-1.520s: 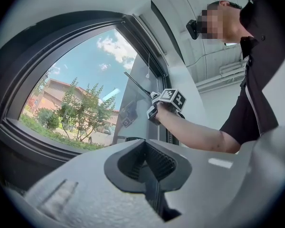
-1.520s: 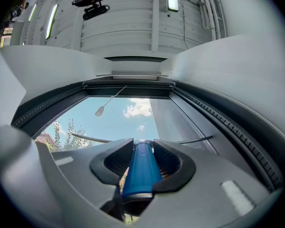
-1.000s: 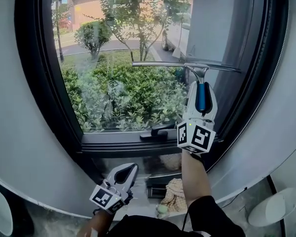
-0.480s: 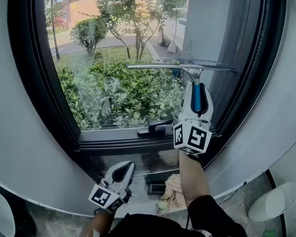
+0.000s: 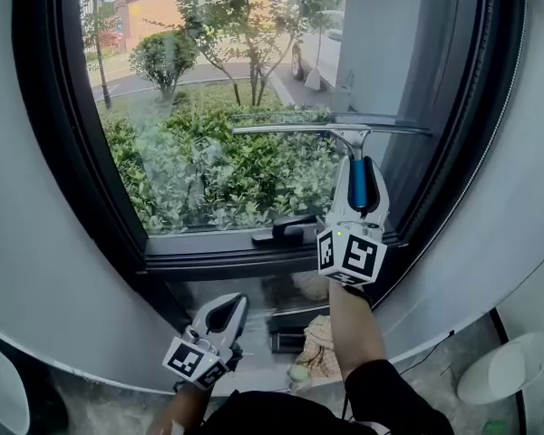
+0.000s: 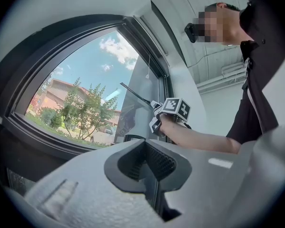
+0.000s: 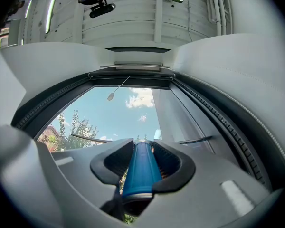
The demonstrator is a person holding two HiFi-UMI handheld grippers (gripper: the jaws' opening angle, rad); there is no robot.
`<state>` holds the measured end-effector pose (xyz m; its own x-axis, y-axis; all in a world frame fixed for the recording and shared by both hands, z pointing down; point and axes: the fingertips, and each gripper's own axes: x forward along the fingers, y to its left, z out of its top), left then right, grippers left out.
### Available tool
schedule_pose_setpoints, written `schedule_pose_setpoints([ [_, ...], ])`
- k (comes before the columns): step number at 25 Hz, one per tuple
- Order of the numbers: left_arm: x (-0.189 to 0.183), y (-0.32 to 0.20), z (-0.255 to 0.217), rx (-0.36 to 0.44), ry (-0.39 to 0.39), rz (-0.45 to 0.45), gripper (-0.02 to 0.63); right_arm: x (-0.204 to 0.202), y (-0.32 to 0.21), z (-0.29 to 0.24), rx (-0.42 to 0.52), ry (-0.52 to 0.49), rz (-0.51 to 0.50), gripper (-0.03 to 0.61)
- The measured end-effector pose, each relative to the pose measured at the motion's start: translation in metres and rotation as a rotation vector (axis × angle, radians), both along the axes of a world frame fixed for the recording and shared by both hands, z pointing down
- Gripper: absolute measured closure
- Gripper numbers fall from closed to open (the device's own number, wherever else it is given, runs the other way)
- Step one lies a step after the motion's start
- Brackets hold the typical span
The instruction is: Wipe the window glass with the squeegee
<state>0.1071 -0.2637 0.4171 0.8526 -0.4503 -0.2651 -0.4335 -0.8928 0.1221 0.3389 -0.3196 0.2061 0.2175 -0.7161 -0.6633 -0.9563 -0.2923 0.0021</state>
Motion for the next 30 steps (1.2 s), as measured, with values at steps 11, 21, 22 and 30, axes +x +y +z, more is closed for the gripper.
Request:
schedule_pose_setpoints([
  [11,-0.009,-0.002,0.007,-0.056,0.025,-0.043,0.614,0.001,0.002,0.010,-0.018,-0.029,-0.007,0.445],
  [21,-0.002,-0.002,0.006,-0.055,0.018,-0.022,0.614,-0.001,0.002,0.031,-0.049,-0.038,0.003,0.445],
  [22,-0.003,-0.002,0.007,-0.057,0.015,-0.023,0.614,-0.001,0.002,0.033,-0.052,-0.039,0.003,0.445],
  [30,-0.004,-0.003,0.011,-0.065,0.008,-0.022,0.614,-0.002,0.002,0.045,-0.068,-0.040,0.003,0.445],
])
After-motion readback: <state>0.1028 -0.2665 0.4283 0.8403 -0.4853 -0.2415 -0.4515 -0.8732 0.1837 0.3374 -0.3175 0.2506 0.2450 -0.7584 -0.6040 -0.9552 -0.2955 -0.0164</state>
